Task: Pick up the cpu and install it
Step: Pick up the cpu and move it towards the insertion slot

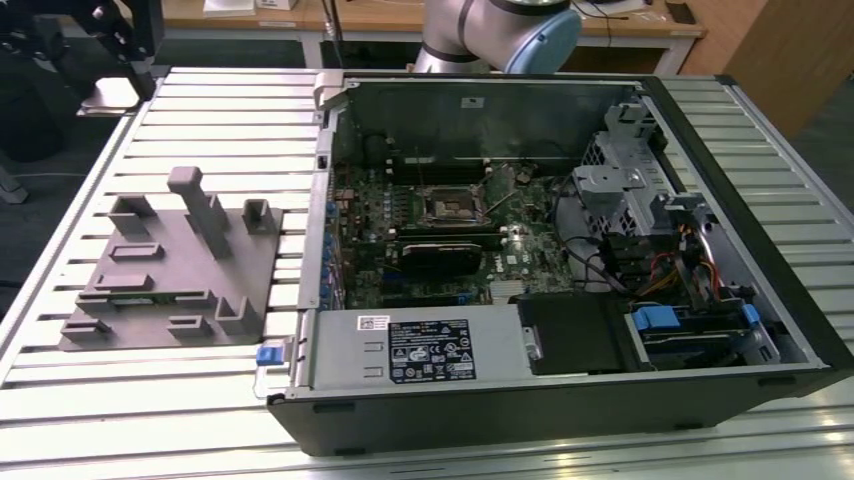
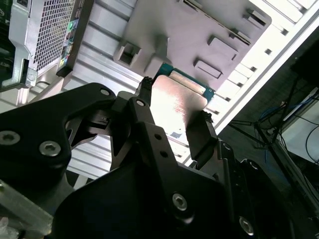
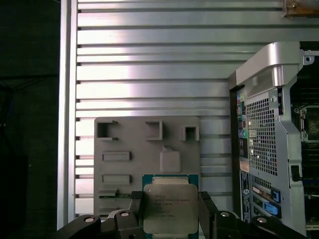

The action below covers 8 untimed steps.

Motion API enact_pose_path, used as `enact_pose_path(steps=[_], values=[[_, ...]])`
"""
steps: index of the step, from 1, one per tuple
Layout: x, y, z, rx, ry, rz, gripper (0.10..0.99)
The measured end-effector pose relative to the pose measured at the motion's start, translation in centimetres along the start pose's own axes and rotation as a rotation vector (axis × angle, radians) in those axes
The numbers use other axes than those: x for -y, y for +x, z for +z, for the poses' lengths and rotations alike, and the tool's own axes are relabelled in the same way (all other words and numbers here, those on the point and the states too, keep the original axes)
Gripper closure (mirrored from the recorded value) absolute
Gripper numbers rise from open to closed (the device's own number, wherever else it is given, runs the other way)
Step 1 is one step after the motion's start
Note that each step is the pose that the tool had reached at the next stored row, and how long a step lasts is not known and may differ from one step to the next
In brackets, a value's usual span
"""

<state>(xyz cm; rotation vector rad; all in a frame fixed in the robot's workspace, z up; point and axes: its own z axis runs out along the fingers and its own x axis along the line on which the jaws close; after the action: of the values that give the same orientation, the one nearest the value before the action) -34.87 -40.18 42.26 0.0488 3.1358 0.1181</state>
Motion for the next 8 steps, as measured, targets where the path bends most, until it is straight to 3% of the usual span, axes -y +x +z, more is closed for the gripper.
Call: enact_pose_path(steps=[8], values=[[-0.04,-0.80,0.01,0.0000,0.000,0.000,0.557]])
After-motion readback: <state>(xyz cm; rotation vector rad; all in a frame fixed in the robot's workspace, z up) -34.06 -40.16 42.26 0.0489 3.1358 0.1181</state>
